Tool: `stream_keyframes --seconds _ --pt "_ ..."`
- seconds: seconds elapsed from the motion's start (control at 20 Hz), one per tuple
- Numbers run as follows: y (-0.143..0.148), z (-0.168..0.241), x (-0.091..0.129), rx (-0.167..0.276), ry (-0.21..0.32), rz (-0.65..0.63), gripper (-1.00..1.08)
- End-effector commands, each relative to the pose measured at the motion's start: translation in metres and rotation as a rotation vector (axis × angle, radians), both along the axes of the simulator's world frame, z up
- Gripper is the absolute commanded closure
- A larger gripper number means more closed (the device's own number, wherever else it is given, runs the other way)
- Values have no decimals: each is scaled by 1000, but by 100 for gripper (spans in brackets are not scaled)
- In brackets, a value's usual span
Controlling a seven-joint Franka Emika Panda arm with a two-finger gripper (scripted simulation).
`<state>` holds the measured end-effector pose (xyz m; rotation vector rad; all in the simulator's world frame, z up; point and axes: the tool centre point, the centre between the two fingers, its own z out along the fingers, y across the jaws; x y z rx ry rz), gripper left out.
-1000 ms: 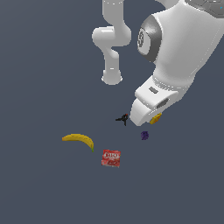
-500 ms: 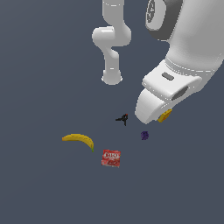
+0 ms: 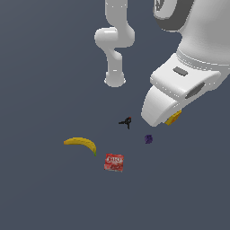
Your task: Pick up a designated object from a clutter of objects.
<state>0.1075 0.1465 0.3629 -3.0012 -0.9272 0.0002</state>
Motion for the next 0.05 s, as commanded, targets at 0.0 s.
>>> stream_keyframes --seconds 0.0 --pt "0 1 1 0 0 0 108"
